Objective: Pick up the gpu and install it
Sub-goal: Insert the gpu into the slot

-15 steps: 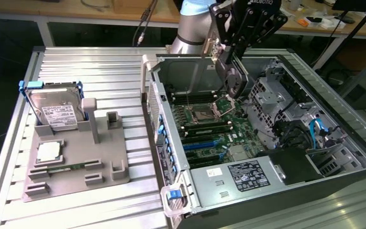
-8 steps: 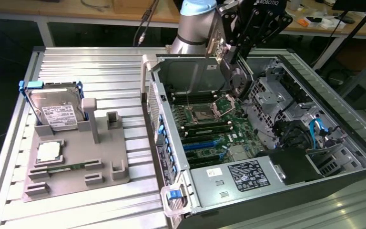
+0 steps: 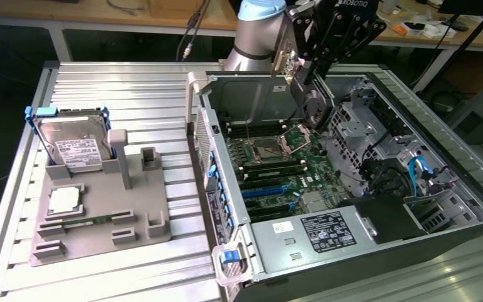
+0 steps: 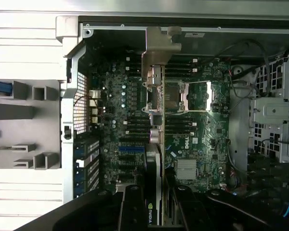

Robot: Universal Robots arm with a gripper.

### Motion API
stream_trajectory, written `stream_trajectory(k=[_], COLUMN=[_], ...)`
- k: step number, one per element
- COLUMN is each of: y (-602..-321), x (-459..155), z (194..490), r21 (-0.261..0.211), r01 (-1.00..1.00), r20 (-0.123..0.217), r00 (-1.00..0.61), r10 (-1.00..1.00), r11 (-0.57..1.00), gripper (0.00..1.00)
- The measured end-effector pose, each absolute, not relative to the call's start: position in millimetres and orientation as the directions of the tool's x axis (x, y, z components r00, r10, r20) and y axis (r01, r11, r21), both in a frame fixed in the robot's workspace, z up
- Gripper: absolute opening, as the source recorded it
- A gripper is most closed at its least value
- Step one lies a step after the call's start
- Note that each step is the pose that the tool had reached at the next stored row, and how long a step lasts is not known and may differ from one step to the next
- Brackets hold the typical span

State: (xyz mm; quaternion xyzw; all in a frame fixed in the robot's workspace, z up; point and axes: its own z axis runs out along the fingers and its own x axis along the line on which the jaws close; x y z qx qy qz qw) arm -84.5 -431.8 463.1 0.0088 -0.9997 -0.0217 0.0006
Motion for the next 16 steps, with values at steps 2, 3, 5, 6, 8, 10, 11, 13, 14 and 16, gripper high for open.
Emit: stream_trajectory(k=[2,3,5,6,8,10,11,13,14,16], y=[-431.8,-431.8,-431.8,-431.8,-431.8,-431.8,-431.8,-431.8,-431.8,-431.8], x=[-84.6,-84.5,-84.4,-84.4,-84.4,-84.4,-84.4,-84.4,-84.4,-84.4], z=[463.0,463.0,463.0,462.9,462.7,462.6,462.4,462.2,462.1,461.7], r21=[0.043,0.043,0.043,0.043,0.043,0.043,0.043,0.043,0.043,0.043], r01=[-0.017,-0.031,-0.068,-0.095,-0.131,-0.169,-0.186,-0.223,-0.241,-0.276], r20=[0.001,0.001,0.001,0.001,0.001,0.001,0.001,0.001,0.001,0.001], r00=[-1.000,-1.000,-0.998,-0.995,-0.991,-0.986,-0.982,-0.975,-0.971,-0.961], r10=[-0.018,-0.031,-0.068,-0.095,-0.131,-0.169,-0.187,-0.223,-0.241,-0.276], r11=[0.999,0.999,0.997,0.995,0.990,0.985,0.982,0.974,0.970,0.960], gripper=[0.27,0.27,0.27,0.27,0.27,0.27,0.27,0.27,0.27,0.27])
